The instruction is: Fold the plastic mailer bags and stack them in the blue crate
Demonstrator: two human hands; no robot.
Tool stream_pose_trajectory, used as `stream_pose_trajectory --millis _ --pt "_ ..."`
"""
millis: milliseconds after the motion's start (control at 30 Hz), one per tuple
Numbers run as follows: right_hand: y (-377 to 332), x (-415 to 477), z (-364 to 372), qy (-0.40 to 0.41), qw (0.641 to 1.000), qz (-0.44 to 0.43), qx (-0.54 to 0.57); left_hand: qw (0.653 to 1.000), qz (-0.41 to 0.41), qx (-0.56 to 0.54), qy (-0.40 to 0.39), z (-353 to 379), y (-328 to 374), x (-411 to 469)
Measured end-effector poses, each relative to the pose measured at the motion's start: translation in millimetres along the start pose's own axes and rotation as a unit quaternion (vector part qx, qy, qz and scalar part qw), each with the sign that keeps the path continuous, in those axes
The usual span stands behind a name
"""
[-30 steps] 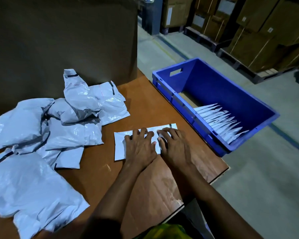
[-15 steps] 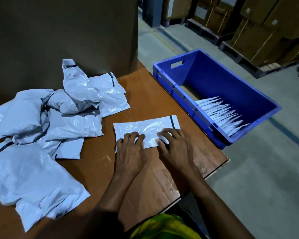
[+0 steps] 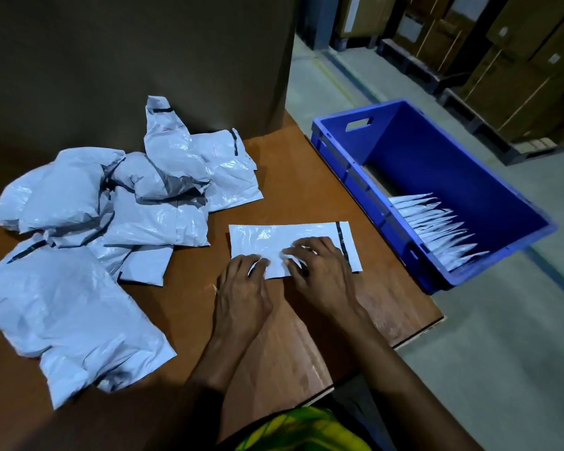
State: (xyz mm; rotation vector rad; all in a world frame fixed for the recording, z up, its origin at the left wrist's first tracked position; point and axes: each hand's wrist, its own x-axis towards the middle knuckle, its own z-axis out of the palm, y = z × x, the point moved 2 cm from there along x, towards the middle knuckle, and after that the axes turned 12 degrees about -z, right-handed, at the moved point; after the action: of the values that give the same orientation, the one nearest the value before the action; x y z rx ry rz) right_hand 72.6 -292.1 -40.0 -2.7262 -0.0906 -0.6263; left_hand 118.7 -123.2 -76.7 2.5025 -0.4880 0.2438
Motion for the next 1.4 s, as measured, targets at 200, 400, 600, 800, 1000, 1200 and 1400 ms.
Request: stream_pose_trajectory --millis 200,400,600,800,1000,1200,1400 --pt "-3 16 19 -0.043 0.993 -0.088 0.059 1.000 0.001 -0.007 -0.003 -4 -1 -2" --pt "-8 51 14 -0.087 0.982 -0.156 0.066 1.000 -0.012 -0.014 -0.008 -11 3 4" --pt "-15 47 40 -0.134 0.978 -0.118 0.103 0.999 -0.020 -0.006 -0.030 -11 1 3" --pt "1 9 17 -0.062 0.995 0.020 0.080 1.000 -0.017 -0.008 -0.020 -13 0 1" --pt "6 -4 20 -0.115 0.991 0.039 0.048 1.000 0.011 0.002 0.019 -6 17 29" --pt "18 0 18 -0.102 0.990 0.069 -0.067 0.985 0.061 0.131 -0.092 21 12 36" --pt "33 -10 15 -0.125 0.986 0.091 -0.069 0.979 0.069 0.169 -0.090 24 11 35"
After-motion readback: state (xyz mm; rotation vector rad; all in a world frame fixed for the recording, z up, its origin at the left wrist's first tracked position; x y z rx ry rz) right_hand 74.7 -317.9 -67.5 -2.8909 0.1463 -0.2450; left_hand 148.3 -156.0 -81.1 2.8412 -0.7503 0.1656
